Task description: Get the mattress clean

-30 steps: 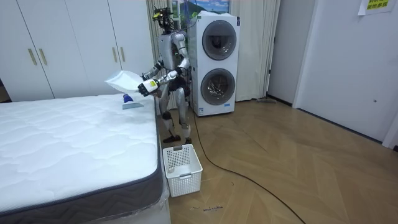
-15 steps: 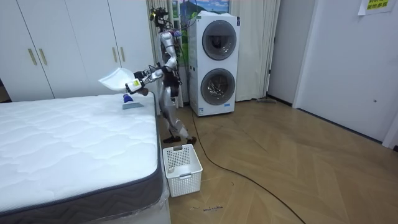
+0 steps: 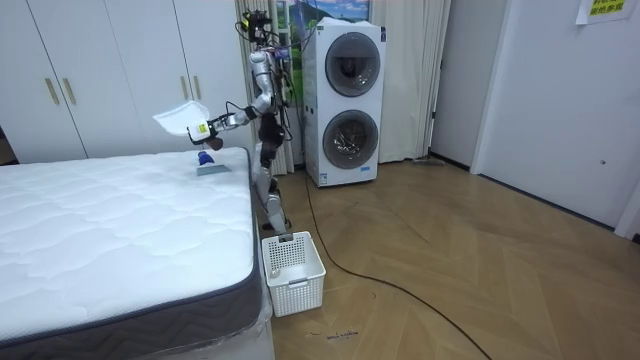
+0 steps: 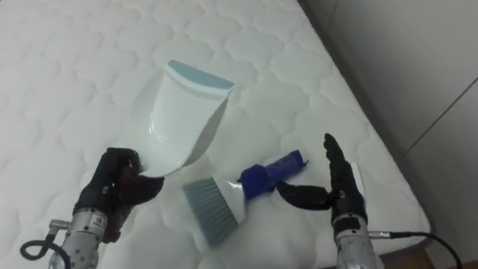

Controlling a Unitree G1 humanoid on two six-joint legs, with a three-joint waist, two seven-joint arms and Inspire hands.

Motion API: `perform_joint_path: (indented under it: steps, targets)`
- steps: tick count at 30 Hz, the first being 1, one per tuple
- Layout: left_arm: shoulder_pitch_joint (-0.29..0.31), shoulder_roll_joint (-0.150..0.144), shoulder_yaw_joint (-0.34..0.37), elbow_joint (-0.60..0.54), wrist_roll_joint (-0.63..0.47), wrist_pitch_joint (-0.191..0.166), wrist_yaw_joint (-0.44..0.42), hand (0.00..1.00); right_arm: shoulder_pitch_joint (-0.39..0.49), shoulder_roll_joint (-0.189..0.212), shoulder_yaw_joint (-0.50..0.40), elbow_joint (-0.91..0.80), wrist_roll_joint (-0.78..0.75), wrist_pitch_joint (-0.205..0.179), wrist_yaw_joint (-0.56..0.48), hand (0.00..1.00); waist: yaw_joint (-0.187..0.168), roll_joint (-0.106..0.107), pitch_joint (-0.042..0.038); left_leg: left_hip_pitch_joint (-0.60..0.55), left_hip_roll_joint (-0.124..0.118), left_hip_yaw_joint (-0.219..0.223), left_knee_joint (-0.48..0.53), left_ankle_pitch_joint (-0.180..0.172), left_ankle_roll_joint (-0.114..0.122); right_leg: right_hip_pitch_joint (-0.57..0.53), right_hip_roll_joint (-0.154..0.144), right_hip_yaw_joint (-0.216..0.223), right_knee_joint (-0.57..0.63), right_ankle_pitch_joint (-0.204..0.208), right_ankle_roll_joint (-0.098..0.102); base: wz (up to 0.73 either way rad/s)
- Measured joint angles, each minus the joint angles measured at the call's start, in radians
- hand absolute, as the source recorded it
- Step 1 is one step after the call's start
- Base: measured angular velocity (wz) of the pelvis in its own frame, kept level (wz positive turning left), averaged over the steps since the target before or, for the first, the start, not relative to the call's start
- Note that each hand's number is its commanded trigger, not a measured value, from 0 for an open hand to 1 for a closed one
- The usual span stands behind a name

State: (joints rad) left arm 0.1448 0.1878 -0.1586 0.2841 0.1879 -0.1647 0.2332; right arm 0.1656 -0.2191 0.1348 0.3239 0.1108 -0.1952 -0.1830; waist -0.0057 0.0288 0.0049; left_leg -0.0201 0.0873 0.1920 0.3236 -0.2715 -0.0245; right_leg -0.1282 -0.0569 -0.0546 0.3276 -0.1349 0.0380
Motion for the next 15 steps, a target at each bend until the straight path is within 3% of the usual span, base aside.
perform_joint_path:
  steps: [5,9,15]
  targets:
    - [0.0,0.0,0.0,0.0,-0.001,-0.002,0.0,0.0,-0.001,0.027,0.001,0.0,-0.007,0.0,0.013,0.0,-0.015,-0.002,0.0024,0.025,-0.01,0.012,-0.026,0.0,0.0,-0.007,-0.004,0.01,0.022,-0.02,0.0,-0.13]
    - [0.0,0.002,0.001,0.0,-0.003,-0.007,0.012,0.0,-0.001,0.027,0.002,-0.001,-0.006,0.0,0.011,0.0,-0.012,-0.015,0.0101,0.032,-0.011,0.022,-0.041,0.001,0.0,-0.008,-0.001,0.011,0.012,-0.02,0.001,-0.08]
    - [0.0,-0.002,0.003,0.002,-0.003,-0.011,0.048,0.0,-0.01,0.028,0.001,0.0,0.005,0.0,-0.008,0.0,0.015,-0.025,0.0083,0.03,-0.008,0.021,-0.058,0.006,-0.003,-0.014,0.004,0.002,-0.007,-0.017,0.001,-0.03]
